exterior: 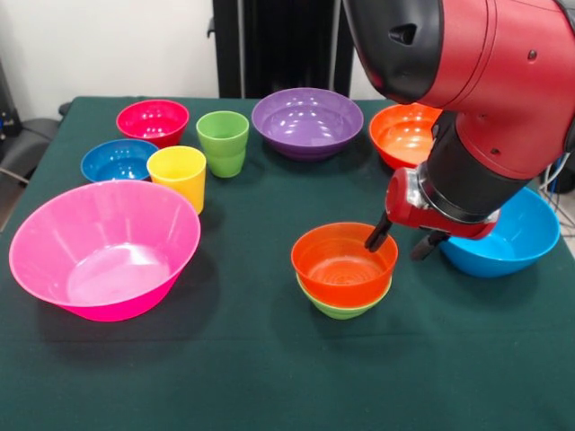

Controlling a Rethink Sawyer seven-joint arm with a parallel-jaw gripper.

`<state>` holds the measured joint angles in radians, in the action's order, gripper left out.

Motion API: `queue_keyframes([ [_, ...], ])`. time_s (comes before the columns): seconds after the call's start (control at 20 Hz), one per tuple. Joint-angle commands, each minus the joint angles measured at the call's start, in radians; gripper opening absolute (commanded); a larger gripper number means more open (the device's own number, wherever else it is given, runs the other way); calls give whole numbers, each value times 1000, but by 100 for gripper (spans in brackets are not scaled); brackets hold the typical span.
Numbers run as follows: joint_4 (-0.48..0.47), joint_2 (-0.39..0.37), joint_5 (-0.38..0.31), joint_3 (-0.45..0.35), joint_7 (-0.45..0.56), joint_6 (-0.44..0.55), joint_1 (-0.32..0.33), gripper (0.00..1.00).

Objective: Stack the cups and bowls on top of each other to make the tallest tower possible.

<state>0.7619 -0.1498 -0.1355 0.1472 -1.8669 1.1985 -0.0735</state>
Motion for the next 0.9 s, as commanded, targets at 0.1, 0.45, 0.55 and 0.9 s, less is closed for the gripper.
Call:
queue_keyframes([
  [0.1, 73, -2, -46, -72, 52, -62, -19, 100],
  [0.45, 66, 4, -44, -72, 43, -64, -16, 100],
  [0.55, 60, 7, -42, -72, 38, -66, -16, 100],
  [0.9, 55, 14, -45, -74, 32, -92, -17, 100],
])
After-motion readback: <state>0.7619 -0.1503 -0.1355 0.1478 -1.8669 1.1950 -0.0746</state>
